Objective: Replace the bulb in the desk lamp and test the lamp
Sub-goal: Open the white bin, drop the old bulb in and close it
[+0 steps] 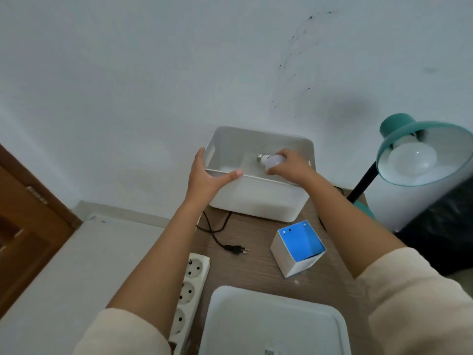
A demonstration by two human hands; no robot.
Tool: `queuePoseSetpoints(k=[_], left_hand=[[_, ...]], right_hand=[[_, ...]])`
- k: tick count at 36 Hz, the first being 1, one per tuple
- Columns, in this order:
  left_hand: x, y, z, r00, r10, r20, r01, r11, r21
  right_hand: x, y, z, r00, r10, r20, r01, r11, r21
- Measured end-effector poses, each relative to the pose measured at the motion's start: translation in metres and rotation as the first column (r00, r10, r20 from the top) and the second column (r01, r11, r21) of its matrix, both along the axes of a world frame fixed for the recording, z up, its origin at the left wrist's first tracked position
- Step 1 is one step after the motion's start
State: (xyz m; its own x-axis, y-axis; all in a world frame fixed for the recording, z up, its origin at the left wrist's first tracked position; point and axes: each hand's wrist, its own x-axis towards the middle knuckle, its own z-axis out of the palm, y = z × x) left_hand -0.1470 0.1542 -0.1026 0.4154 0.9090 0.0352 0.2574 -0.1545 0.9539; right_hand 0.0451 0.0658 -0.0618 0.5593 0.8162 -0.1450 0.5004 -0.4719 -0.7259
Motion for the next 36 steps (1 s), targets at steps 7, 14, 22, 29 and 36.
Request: queuePoseSetpoints(k=[7,14,22,29,36], left_hand=[[-0.001,-0.001,0.003,1.0,-0.006,0.0,0.006,1.0,-0.011],[-0.001,-0.001,0.004,1.0,-0.017,-0.022,0.016,1.0,-0.023],[-0.004,-0.009,0.01,0.997,-0.009,-0.077,0.008,1.0,-0.017],[-0.025,-0.039,0.02,0.993,0.069,-0.096,-0.061,0.994,0.086],[-0.06,-0.114,0.019,0.985,0.029,-0.168,0.0,0.985,0.171]], right_hand=[[0.004,0.003,0.003,0.993,-0.095,0.073,0.096,0.995,-0.003],[0.005,0.001,0.003,0.994,-0.083,0.07,0.083,0.997,-0.001],[0.002,-0.011,0.015,0.994,-0.076,0.084,0.077,0.997,-0.013],[-0.01,-0.056,0.037,0.981,-0.048,0.186,0.051,0.999,-0.011],[-0.044,-0.137,0.046,0.978,-0.093,0.188,0.078,0.993,0.088]])
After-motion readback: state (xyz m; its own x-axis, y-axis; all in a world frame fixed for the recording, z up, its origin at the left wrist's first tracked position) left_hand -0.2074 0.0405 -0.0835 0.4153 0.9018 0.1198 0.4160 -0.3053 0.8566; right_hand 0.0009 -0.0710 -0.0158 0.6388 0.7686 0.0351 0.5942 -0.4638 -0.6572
